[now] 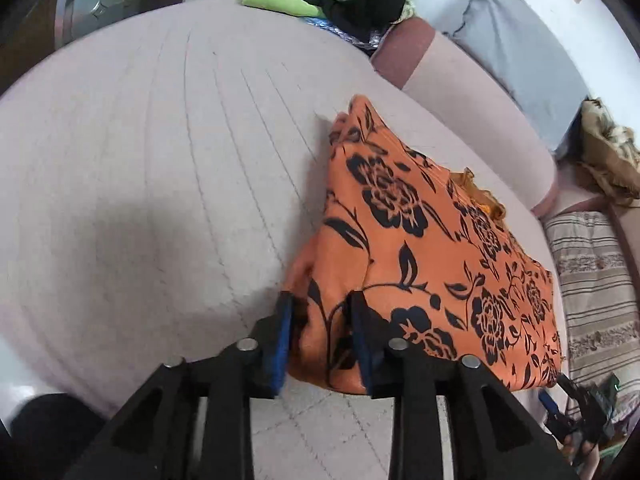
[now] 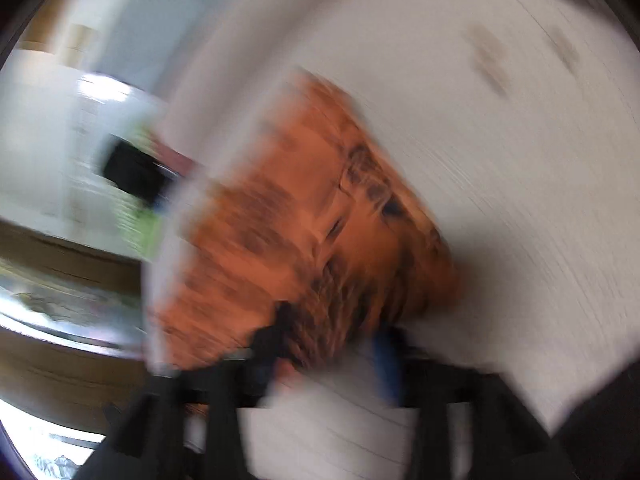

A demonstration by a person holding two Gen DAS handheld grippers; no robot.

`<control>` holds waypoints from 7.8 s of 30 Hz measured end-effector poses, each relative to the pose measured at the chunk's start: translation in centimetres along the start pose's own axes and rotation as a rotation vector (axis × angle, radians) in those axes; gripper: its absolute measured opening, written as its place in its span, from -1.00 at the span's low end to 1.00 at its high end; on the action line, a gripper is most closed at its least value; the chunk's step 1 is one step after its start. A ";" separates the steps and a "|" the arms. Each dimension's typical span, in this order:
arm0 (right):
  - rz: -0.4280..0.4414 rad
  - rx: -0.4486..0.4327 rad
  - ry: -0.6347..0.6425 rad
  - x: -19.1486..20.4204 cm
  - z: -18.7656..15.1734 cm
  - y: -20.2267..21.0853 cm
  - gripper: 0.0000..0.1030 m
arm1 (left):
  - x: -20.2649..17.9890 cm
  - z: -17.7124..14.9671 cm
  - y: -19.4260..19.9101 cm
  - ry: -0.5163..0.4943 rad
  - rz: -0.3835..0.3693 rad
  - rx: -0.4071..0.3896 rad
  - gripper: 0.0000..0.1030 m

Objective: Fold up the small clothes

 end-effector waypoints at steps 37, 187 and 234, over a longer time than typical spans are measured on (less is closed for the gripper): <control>-0.489 -0.119 0.463 10.4 15.9 -3.6 0.22 | -12.0 0.3 -4.7 -0.392 0.040 -0.052 0.51; -0.222 -0.032 0.273 10.9 14.4 -2.5 0.60 | -9.4 -0.6 -2.2 -0.301 0.060 -0.061 0.88; -0.105 0.055 0.470 12.2 2.4 -0.9 0.74 | -9.5 1.2 0.1 -0.461 0.167 -0.097 0.49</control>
Point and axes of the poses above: each gripper's, at about its wrist camera, not at the fingertips, and y roughly against the way its jaws point, x to its left, z to its top, the point moved 4 cm from there along -y, roughly the way its jaws point, and after that the axes turned 5 degrees about x, right-handed, at the moved point
